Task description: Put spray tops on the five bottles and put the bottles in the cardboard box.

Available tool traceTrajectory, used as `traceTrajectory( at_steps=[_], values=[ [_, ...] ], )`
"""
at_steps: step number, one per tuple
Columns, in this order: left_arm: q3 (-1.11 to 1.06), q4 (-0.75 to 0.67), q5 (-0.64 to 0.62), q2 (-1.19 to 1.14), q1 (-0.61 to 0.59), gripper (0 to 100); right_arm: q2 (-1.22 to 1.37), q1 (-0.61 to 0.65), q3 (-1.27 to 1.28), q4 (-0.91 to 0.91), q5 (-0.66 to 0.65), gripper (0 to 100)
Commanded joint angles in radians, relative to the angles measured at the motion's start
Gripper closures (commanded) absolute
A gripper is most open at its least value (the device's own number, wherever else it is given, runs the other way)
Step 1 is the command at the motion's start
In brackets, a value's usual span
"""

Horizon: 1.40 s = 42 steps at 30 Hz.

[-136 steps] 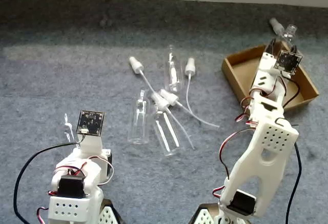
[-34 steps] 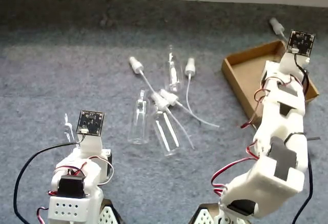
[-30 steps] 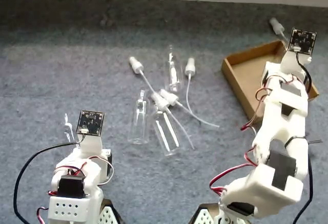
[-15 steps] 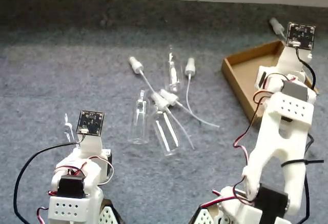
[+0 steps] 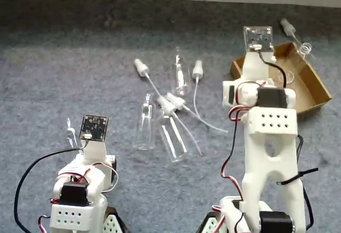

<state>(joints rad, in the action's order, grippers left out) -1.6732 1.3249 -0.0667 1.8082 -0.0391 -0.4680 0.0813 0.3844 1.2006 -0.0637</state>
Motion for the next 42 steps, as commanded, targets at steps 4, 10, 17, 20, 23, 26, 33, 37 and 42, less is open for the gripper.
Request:
traceTrajectory(
  at_steps=[4, 10, 17, 20, 23, 26, 33, 37, 42],
  values=[
    [-0.022, 0.009, 0.008, 0.007, 0.004, 99, -0.030, 0.223, -0.010, 0.048, 0.029, 70.6],
    [-0.022, 0.009, 0.008, 0.007, 0.004, 99, -0.028, 0.312, -0.071, 0.070, 0.095, 70.7],
    [-0.022, 0.009, 0.008, 0.007, 0.004, 99, -0.018, 0.455, -0.122, 0.119, 0.106, 70.7],
    [-0.022, 0.009, 0.008, 0.007, 0.004, 99, 0.061, 0.473, -0.199, 0.150, 0.114, 70.7],
    [-0.022, 0.009, 0.008, 0.007, 0.004, 99, 0.186, 0.476, -0.329, 0.249, 0.163, 70.7],
    [-0.022, 0.009, 0.008, 0.007, 0.004, 99, 0.325, 0.496, -0.464, 0.331, 0.163, 70.7],
    [-0.022, 0.009, 0.008, 0.007, 0.004, 99, 0.590, 0.545, -0.639, 0.390, 0.169, 70.7],
    [-0.022, 0.009, 0.008, 0.007, 0.004, 99, 0.656, 0.550, -0.651, 0.390, 0.169, 70.7],
    [-0.022, 0.009, 0.008, 0.007, 0.004, 99, 0.693, 0.576, -0.648, 0.390, 0.169, 70.7]
  ],
)
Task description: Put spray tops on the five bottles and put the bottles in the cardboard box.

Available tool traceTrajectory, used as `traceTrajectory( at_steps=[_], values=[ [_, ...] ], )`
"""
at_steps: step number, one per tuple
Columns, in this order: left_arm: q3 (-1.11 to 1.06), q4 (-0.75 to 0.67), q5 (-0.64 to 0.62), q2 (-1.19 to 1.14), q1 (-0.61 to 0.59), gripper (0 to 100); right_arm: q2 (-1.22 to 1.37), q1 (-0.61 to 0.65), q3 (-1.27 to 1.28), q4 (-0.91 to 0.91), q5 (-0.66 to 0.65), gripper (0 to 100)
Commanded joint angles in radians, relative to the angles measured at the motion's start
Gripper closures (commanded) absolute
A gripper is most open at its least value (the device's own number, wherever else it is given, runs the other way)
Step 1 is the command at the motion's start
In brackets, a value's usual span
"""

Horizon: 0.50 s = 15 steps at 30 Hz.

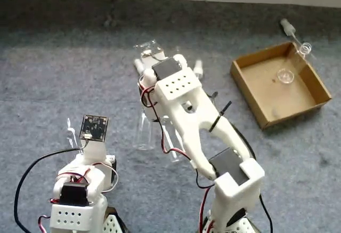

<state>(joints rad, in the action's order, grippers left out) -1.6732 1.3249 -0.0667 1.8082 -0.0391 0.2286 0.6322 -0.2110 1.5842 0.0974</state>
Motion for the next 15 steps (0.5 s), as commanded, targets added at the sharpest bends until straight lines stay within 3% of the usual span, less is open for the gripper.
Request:
traceTrajectory(
  at_steps=[1, 15],
  values=[
    [-0.022, 0.009, 0.008, 0.007, 0.004, 99, 0.007, 0.031, -0.053, 0.007, 0.008, 70.7],
    [-0.022, 0.009, 0.008, 0.007, 0.004, 99, 0.229, 0.030, -0.058, 0.004, 0.002, 70.7]
  ],
)
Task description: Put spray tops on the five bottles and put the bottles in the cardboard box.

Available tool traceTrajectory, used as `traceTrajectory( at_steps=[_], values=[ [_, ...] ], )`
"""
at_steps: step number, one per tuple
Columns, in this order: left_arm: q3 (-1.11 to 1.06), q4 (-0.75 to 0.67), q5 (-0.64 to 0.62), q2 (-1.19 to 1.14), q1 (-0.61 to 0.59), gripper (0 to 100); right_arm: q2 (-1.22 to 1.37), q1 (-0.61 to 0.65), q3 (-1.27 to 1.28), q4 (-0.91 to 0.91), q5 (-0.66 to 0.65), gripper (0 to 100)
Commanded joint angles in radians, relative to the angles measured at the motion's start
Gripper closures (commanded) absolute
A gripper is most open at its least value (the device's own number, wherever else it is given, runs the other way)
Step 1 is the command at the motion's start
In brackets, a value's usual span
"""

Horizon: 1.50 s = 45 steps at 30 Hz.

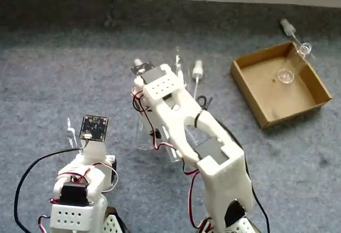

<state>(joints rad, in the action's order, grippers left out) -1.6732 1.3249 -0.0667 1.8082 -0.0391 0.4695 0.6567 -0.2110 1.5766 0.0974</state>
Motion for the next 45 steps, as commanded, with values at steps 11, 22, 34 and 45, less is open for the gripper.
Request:
traceTrajectory(
  at_steps=[11, 22, 34, 45],
  values=[
    [-0.022, 0.009, 0.008, 0.007, 0.004, 99, 0.044, 0.008, -0.065, 0.004, 0.000, 70.7],
    [-0.022, 0.009, 0.008, 0.007, 0.004, 99, 0.050, -0.012, -0.067, -0.067, 0.000, 70.7],
    [-0.022, 0.009, 0.008, 0.007, 0.004, 99, 0.045, -0.012, -0.071, -0.062, 0.000, 85.8],
    [-0.022, 0.009, 0.008, 0.007, 0.004, 99, 0.012, -0.018, -0.116, 0.045, -0.035, 85.9]
  ],
)
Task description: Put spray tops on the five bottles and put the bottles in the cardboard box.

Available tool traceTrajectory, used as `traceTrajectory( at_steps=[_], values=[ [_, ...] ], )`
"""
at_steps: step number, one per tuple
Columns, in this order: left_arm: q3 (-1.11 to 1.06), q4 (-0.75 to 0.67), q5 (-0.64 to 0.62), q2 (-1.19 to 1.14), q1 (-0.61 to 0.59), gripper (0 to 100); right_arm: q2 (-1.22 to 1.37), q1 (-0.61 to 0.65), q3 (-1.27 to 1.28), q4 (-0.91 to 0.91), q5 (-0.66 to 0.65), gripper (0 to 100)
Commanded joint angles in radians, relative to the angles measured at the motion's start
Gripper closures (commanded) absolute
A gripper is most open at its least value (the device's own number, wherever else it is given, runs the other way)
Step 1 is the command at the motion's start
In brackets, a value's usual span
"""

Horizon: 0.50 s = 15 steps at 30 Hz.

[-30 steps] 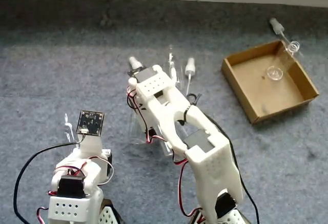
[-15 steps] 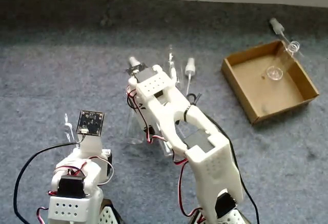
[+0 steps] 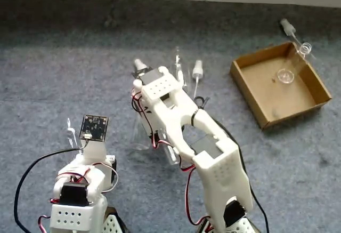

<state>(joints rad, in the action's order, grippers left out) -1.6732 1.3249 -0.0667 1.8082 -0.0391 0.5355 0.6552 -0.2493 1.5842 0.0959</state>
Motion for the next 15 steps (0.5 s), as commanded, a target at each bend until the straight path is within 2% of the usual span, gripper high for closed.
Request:
traceTrajectory(
  at_steps=[1, 15],
  values=[
    [-0.022, 0.009, 0.009, 0.007, 0.004, 99, -0.071, -0.024, -0.090, 0.051, -0.057, 85.9],
    [-0.022, 0.009, 0.009, 0.007, 0.004, 99, -0.378, -0.131, -0.145, 0.136, -0.186, 85.9]
  ],
)
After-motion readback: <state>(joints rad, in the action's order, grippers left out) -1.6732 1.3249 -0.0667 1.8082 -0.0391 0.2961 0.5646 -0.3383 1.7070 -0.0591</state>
